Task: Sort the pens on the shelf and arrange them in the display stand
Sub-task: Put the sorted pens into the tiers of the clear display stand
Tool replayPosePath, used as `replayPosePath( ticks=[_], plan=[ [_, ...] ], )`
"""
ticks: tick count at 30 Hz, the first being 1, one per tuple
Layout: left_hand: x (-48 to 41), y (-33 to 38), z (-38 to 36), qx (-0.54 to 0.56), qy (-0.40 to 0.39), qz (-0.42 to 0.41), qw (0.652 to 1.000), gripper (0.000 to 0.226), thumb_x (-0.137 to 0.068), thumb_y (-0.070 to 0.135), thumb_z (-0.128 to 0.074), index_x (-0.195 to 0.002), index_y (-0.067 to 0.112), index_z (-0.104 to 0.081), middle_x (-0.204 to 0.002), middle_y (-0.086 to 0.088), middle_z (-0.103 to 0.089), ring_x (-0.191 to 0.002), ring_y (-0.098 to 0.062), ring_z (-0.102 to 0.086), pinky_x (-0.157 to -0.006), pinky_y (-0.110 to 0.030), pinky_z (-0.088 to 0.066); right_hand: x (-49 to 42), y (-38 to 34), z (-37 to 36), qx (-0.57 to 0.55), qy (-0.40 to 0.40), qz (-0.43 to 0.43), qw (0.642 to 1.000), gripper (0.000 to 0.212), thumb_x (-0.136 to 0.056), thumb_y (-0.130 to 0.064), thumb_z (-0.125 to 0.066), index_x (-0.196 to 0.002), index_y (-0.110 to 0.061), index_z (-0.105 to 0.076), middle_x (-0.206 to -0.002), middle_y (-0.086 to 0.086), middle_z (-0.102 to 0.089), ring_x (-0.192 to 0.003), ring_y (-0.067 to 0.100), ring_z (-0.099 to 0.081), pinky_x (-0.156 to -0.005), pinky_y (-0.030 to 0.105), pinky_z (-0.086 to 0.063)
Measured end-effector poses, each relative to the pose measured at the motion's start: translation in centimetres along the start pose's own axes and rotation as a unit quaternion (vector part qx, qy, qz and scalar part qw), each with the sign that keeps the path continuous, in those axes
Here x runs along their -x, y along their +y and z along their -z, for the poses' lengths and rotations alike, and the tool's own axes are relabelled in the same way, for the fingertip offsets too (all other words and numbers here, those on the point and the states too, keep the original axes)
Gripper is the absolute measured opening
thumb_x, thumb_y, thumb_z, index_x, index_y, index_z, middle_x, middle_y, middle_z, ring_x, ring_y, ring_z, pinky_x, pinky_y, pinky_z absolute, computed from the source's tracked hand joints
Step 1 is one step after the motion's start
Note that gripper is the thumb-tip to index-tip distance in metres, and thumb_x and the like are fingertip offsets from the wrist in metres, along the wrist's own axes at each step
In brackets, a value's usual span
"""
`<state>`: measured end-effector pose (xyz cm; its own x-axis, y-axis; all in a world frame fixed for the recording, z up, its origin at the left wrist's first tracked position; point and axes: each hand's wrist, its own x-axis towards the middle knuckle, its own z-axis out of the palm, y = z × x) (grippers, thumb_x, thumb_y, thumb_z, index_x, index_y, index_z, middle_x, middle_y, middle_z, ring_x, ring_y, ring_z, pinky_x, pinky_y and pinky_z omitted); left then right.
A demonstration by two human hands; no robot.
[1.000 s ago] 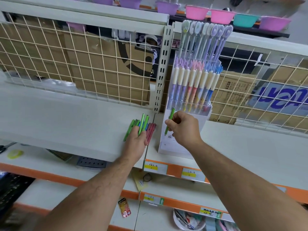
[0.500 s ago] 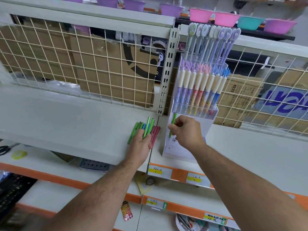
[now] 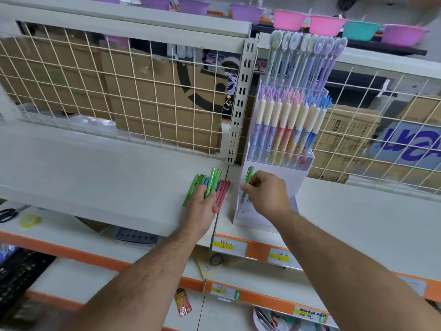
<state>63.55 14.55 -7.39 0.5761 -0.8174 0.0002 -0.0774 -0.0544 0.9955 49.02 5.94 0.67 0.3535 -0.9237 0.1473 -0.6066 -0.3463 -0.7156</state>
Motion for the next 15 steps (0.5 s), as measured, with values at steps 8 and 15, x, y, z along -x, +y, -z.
replayPosePath(
  ticks=[8, 15],
  plan=[
    [0.10, 0.21, -0.02, -0.004, -0.001, -0.004, 1.000, 0.018, -0.086, 0.033, -0.048, -0.068, 0.034, -0.047, -0.063, -0.004, -0.052, -0.062, -0.020, -0.043, -0.065, -0.041, -0.034, -0.22, -0.31, 0.10, 0.009, -0.017, -0.002, 1.000, 0.020, -0.089, -0.027, -0.076, -0.077, -0.015, -0.065, -0.075, 0.007, -0.069, -0.073, 0.027, -0.070, -0.072, 0.045, -0.060],
    [0.28, 0.42, -0.01, 0.002, 0.001, -0.002, 1.000, 0.015, -0.085, 0.033, -0.048, -0.070, 0.033, -0.048, -0.062, -0.001, -0.053, -0.063, -0.019, -0.045, -0.063, -0.039, -0.034, 0.05, 0.03, -0.15, 0.020, -0.018, -0.003, 1.000, 0.018, -0.089, -0.027, -0.076, -0.081, -0.014, -0.066, -0.073, 0.002, -0.065, -0.070, 0.022, -0.064, -0.069, 0.033, -0.055]
  ],
)
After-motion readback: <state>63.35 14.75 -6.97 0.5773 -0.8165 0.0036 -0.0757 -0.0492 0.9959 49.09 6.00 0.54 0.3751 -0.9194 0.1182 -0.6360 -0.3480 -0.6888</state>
